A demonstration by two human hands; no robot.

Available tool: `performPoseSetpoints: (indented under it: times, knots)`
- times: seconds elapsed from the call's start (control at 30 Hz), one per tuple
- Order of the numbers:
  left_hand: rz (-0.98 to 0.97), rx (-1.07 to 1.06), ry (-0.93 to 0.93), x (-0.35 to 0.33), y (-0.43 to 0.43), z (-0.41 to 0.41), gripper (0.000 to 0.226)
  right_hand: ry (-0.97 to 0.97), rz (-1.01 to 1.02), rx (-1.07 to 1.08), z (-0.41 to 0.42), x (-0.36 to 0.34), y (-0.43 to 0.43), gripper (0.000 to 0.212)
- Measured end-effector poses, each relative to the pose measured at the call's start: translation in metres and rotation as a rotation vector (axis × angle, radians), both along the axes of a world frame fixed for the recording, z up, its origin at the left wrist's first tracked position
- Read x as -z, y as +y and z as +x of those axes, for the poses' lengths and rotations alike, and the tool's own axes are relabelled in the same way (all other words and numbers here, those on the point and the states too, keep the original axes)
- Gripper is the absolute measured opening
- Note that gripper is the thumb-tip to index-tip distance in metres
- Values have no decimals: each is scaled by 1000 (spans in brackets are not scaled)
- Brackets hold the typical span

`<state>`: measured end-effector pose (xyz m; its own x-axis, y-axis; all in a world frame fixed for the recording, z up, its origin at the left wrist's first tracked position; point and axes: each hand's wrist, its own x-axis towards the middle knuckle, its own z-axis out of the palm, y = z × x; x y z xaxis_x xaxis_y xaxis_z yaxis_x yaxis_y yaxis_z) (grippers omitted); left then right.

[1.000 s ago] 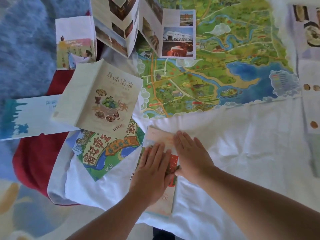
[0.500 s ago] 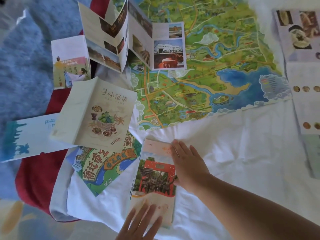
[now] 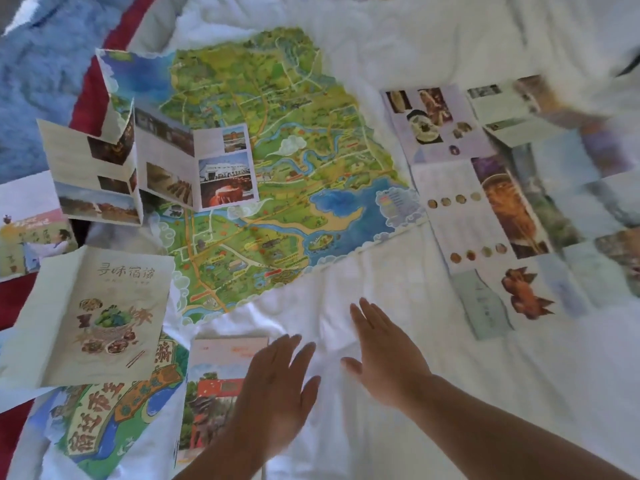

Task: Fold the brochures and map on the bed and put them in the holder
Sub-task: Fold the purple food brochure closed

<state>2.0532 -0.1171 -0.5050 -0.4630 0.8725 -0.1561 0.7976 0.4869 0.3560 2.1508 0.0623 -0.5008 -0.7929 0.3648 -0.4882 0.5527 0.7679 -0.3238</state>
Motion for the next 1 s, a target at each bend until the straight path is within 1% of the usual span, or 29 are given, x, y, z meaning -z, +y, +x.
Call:
performPoseSetpoints:
  times: [0.07,0.17,0.3,0.4,0.53,0.63,0.7,0.8,0.9,1.0]
  knots:
    - [-8,39,-1,-4,31,6,51,-12,28,70,21,-5,23,84]
    - [-39,67,7,-6,67,22,50,-26,48,132,51,-8,52,85]
    - [-60,88,22,1,105,54,50,-14,9,163,87,0,89,84]
    - [-24,72,59,10,138,77,41,-23,-13,156,114,10,119,83]
    - [-90,50,57,18,178,112,49,-26,-35,166,159,11,157,84]
    - [-190,-31,-43,22,210,136,57,-17,-29,183,192,5,193,87]
    - [-229,-109,-158,24,230,147,58,-3,-31,224,208,2,219,89]
    - [-253,-229,-323,29,256,161,60,-60,-37,315,225,3,250,85]
    - [-247,-334,-417,34,275,170,63,-77,-85,427,237,10,267,85]
    - [-174,-422,-458,39,297,172,64,-90,-183,529,241,18,271,88]
